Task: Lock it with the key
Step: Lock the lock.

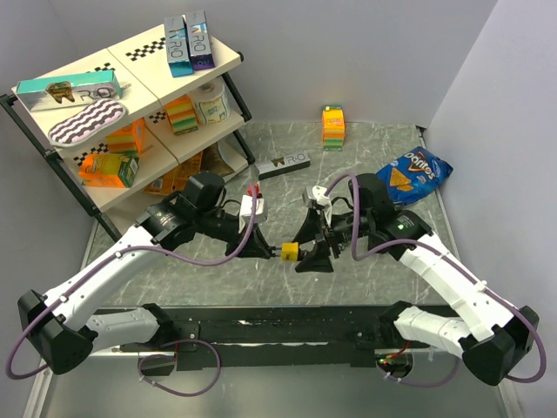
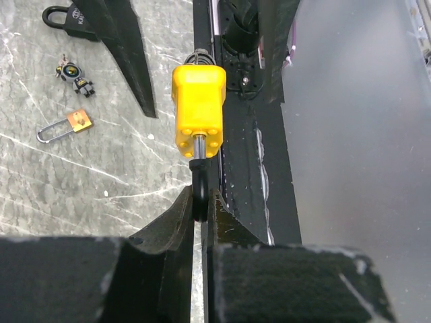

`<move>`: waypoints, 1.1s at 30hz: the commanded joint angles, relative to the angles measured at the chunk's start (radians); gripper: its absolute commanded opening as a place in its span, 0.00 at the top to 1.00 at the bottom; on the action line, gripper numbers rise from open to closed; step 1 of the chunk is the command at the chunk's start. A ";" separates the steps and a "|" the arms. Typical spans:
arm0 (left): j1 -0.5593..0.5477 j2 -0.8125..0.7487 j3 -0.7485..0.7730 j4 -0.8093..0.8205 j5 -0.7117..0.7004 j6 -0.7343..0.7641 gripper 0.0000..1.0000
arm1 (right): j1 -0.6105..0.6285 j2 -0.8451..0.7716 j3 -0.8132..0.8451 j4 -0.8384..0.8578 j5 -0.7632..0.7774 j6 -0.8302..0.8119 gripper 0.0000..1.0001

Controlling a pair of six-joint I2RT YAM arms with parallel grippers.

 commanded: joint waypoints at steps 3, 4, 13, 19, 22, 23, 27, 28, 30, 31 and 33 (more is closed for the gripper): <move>-0.005 -0.024 0.032 0.121 0.042 -0.084 0.99 | 0.037 0.009 -0.010 0.107 0.021 0.036 0.33; -0.003 -0.024 0.029 0.128 0.045 -0.091 0.99 | 0.040 0.013 -0.010 0.108 0.025 0.041 0.34; -0.005 -0.024 0.017 0.208 0.035 -0.168 0.99 | 0.055 0.022 -0.010 0.136 0.013 0.068 0.80; -0.017 -0.026 -0.029 0.340 0.059 -0.312 0.99 | 0.068 0.043 0.008 0.168 0.010 0.101 1.00; -0.045 -0.016 -0.041 0.369 0.064 -0.337 0.99 | 0.075 0.052 0.025 0.174 0.027 0.110 1.00; -0.054 -0.013 -0.045 0.377 0.062 -0.345 0.99 | 0.082 0.058 0.031 0.180 0.034 0.118 1.00; -0.080 0.008 -0.066 0.441 0.073 -0.389 0.99 | 0.098 0.072 0.053 0.188 0.028 0.136 1.00; -0.084 0.010 -0.071 0.457 0.071 -0.397 0.99 | 0.101 0.074 0.056 0.191 0.024 0.141 1.00; -0.103 0.016 -0.083 0.497 0.068 -0.414 0.99 | 0.112 0.083 0.066 0.216 0.015 0.170 1.00; -0.109 0.022 -0.086 0.513 0.068 -0.421 0.99 | 0.118 0.088 0.071 0.225 0.013 0.180 1.00; -0.124 0.031 -0.097 0.550 0.053 -0.441 0.99 | 0.132 0.100 0.085 0.256 0.010 0.213 1.00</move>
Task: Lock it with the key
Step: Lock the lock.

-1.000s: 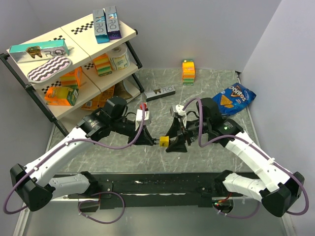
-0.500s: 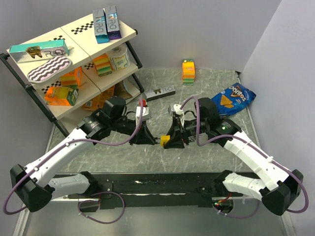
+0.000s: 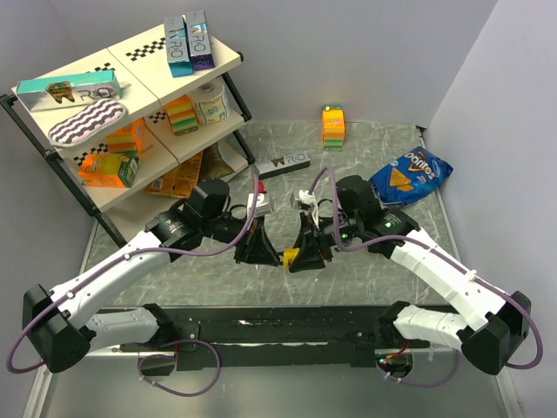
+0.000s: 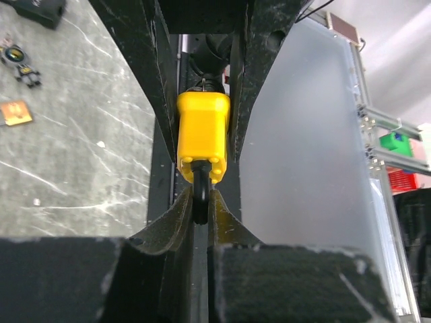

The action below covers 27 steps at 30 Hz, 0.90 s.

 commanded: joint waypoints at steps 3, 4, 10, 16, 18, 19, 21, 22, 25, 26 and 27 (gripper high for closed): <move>-0.082 0.034 -0.019 0.368 0.021 -0.096 0.99 | 0.069 0.054 0.097 0.255 -0.023 0.097 1.00; -0.084 0.035 -0.024 0.393 0.022 -0.109 0.99 | 0.070 0.057 0.097 0.264 -0.023 0.102 1.00; -0.076 0.023 -0.033 0.378 0.005 -0.085 0.99 | 0.066 0.054 0.102 0.221 -0.024 0.073 1.00; 0.068 -0.018 -0.009 0.160 0.122 0.060 0.99 | -0.008 0.014 0.067 0.086 0.009 -0.013 0.85; 0.096 -0.024 0.004 0.077 0.142 0.188 0.99 | -0.041 0.004 0.062 0.049 -0.003 -0.047 0.62; 0.116 -0.031 0.014 -0.007 0.143 0.226 0.99 | -0.057 0.001 0.062 0.023 -0.006 -0.051 0.38; 0.130 -0.035 0.022 -0.076 0.144 0.318 0.99 | -0.112 -0.002 0.068 -0.007 -0.017 -0.080 0.30; 0.139 -0.040 0.030 -0.131 0.144 0.346 0.99 | -0.127 -0.002 0.082 -0.050 -0.018 -0.096 0.28; 0.142 -0.049 0.034 -0.199 0.128 0.433 0.99 | -0.173 -0.001 0.117 -0.125 -0.021 -0.162 0.28; 0.142 -0.054 0.034 -0.199 0.124 0.438 0.99 | -0.181 -0.001 0.123 -0.141 -0.020 -0.189 0.29; 0.142 -0.055 0.034 -0.199 0.121 0.446 0.99 | -0.181 0.001 0.132 -0.153 -0.017 -0.202 0.30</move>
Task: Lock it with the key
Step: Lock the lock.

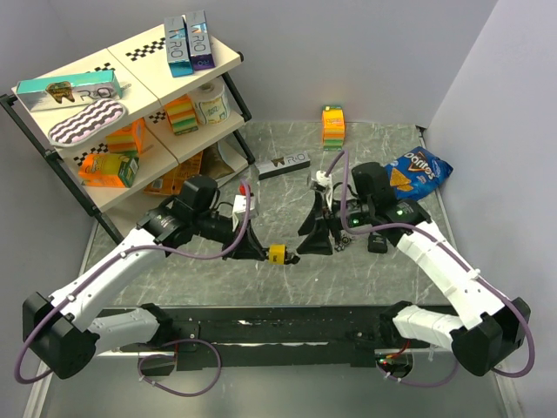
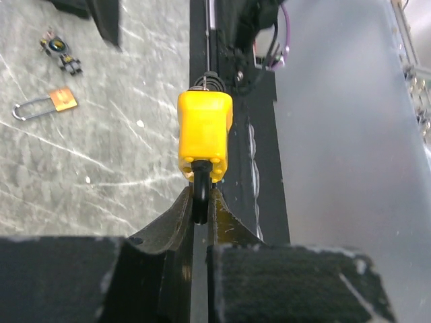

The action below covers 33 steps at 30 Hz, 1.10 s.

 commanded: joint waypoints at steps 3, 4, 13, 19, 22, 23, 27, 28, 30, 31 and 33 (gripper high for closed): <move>0.000 -0.033 0.059 -0.062 0.048 0.143 0.99 | -0.015 -0.016 0.076 -0.078 -0.021 -0.118 0.35; 0.000 -0.028 0.062 -0.059 0.050 0.138 0.99 | -0.012 -0.012 0.074 -0.075 -0.023 -0.113 0.37; 0.000 -0.020 0.059 0.001 0.045 0.081 0.99 | 0.101 0.016 0.047 -0.046 0.034 -0.096 0.44; 0.000 -0.016 0.062 0.006 0.047 0.072 0.99 | 0.134 0.033 0.039 -0.047 0.083 -0.121 0.58; 0.000 -0.016 0.058 0.010 0.047 0.069 0.99 | 0.134 0.036 0.039 -0.054 0.101 -0.125 0.67; 0.000 -0.017 0.056 0.012 0.044 0.066 0.99 | 0.135 0.039 0.041 -0.057 0.104 -0.127 0.68; 0.000 -0.014 0.051 0.024 0.032 0.054 0.99 | 0.137 0.039 0.041 -0.066 0.111 -0.133 0.74; 0.000 -0.014 0.051 0.029 0.029 0.049 0.99 | 0.138 0.038 0.039 -0.066 0.111 -0.133 0.75; 0.000 -0.013 0.048 0.032 0.022 0.049 0.99 | 0.138 0.030 0.038 -0.061 0.107 -0.130 0.81; 0.000 -0.013 0.047 0.039 0.018 0.039 0.99 | 0.140 0.030 0.038 -0.058 0.106 -0.130 0.87; 0.000 -0.010 0.044 0.045 0.012 0.025 0.99 | 0.143 0.030 0.039 -0.060 0.103 -0.130 0.95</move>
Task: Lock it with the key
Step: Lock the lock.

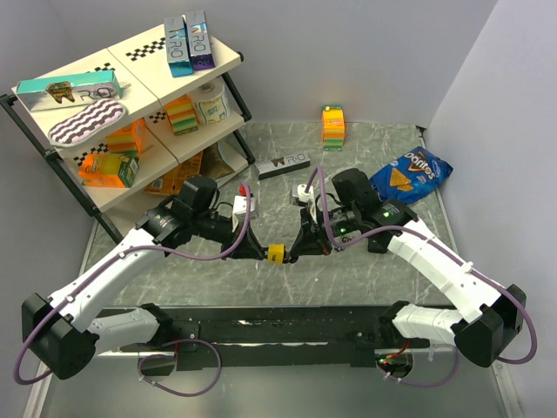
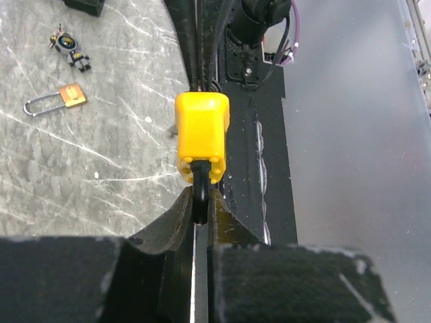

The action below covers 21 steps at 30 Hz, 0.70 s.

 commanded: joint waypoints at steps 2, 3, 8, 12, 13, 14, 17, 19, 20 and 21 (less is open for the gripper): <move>0.001 -0.002 0.035 0.100 0.033 -0.039 0.99 | 0.015 -0.013 0.013 0.002 0.005 -0.020 1.00; 0.000 -0.001 0.035 0.105 0.030 -0.050 0.99 | 0.015 -0.015 0.014 0.002 0.008 -0.018 1.00; 0.008 -0.002 0.031 0.050 0.026 -0.007 0.99 | 0.011 -0.044 0.002 -0.003 0.068 -0.031 1.00; 0.024 -0.007 0.023 -0.005 0.033 0.066 0.99 | -0.011 -0.079 -0.021 -0.016 0.102 -0.032 1.00; 0.026 -0.010 0.022 -0.019 0.037 0.083 0.99 | -0.024 -0.079 -0.026 -0.026 0.097 -0.038 1.00; 0.028 -0.010 0.019 -0.031 0.043 0.098 0.99 | -0.034 -0.082 -0.027 -0.033 0.091 -0.047 1.00; 0.031 -0.015 0.009 -0.067 0.046 0.149 0.99 | -0.081 -0.085 -0.037 -0.055 0.063 -0.067 1.00; 0.034 -0.009 0.011 -0.102 0.043 0.187 0.99 | -0.122 -0.085 -0.037 -0.064 0.048 -0.072 1.00; 0.035 -0.005 0.011 -0.113 0.040 0.201 0.99 | -0.136 -0.084 -0.032 -0.072 0.039 -0.080 1.00; 0.040 -0.004 0.009 -0.128 0.040 0.218 0.99 | -0.149 -0.078 -0.029 -0.078 0.036 -0.083 1.00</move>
